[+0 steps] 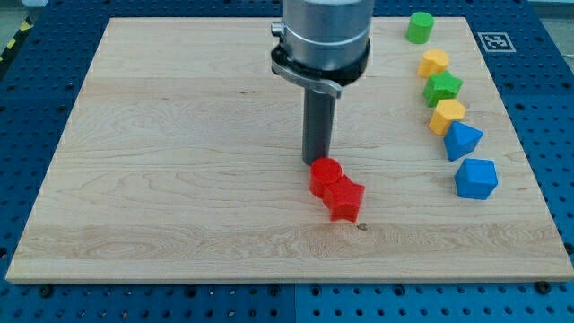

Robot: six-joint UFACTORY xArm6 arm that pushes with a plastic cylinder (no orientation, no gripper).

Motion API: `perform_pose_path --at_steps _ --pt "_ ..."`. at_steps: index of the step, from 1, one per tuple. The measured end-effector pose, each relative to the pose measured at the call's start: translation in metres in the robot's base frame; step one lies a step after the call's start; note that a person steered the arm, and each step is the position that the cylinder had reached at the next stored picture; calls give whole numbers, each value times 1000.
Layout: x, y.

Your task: Move the blue cube towards the left of the board

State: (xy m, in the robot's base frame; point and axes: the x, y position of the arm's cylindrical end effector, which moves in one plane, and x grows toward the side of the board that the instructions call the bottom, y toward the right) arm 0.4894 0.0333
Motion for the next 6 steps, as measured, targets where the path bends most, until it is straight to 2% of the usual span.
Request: perform_pose_path --at_steps 3,4,5,6 --pt "-1 27" --pt "13 61" --pt "48 102" --pt "83 173"
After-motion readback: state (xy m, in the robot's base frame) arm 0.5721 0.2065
